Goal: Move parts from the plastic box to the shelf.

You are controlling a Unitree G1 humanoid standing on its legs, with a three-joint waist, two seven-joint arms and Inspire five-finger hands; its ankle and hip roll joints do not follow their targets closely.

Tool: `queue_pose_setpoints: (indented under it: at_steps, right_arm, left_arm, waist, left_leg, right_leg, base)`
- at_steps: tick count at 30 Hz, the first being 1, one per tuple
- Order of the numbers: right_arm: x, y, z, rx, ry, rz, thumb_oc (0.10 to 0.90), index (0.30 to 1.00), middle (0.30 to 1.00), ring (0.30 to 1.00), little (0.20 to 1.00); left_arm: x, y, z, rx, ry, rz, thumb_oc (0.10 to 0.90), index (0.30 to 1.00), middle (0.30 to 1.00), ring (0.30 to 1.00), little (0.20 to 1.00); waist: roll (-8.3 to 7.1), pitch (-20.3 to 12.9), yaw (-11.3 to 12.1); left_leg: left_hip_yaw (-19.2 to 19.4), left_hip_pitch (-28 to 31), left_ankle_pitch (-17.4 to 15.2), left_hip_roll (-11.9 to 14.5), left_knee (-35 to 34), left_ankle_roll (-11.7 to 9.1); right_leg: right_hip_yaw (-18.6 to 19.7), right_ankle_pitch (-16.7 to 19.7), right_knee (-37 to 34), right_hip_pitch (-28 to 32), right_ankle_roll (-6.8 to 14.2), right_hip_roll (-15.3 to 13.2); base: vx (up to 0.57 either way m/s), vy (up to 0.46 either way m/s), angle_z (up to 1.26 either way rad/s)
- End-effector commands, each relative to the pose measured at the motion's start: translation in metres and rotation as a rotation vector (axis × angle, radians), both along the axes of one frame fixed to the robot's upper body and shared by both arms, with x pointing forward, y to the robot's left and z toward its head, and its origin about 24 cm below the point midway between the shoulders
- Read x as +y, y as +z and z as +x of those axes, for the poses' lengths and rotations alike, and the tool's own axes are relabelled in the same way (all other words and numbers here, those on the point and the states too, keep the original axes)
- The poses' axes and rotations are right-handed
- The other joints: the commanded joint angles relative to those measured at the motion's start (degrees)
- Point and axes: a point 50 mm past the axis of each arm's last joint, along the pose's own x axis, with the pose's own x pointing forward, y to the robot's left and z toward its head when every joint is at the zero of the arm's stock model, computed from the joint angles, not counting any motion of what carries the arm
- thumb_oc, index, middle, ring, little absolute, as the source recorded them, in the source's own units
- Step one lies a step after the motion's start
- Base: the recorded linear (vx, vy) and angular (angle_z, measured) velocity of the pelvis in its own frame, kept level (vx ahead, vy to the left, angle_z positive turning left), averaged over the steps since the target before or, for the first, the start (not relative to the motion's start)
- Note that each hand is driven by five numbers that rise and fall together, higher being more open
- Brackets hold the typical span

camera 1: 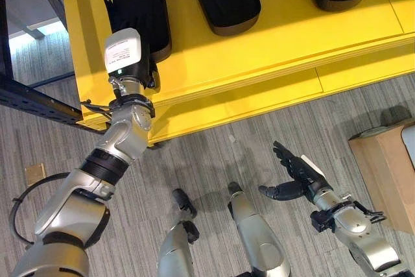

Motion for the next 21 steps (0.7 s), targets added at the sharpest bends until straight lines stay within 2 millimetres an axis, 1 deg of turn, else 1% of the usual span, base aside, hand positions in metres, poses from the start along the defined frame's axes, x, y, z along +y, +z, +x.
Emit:
queue_pose_setpoints:
  at_steps: [1,12,21]
  right_arm:
    - [0.006,0.036,0.008,-0.182,0.043,0.030,0.900,1.000,1.000,1.000,1.000]
    - [0.006,0.036,0.008,-0.182,0.038,0.038,0.900,1.000,1.000,1.000,1.000]
    - [0.007,0.036,0.008,-0.179,0.040,0.038,0.900,1.000,1.000,1.000,1.000]
  left_arm:
    - [0.010,0.036,0.005,-0.123,0.058,0.057,0.900,1.000,1.000,1.000,1.000]
    - [0.010,0.040,0.005,-0.143,0.067,0.067,0.900,1.000,1.000,1.000,1.000]
    - [0.013,0.048,0.005,-0.180,0.082,0.062,0.900,1.000,1.000,1.000,1.000]
  waist:
    - [-2.09,-0.5,-2.6]
    - [-2.20,-0.5,-2.6]
    - [-2.20,-0.4,-2.8]
  left_leg:
    - [-1.6,2.5,-10.4,1.6,5.7,-0.3]
    - [-1.5,2.5,-10.6,1.6,5.9,-0.1]
    - [-1.3,2.8,-10.6,1.6,5.8,-0.1]
  right_leg:
    - [-4.3,0.0,-3.3,1.5,-0.8,-1.2]
    - [-4.2,0.0,-3.3,1.6,-0.8,-1.1]
    - [-4.0,0.1,-3.6,1.8,-0.8,-1.1]
  base:
    - [0.00,0.000,0.00]
    - [0.00,0.000,0.00]
    - [0.00,0.000,0.00]
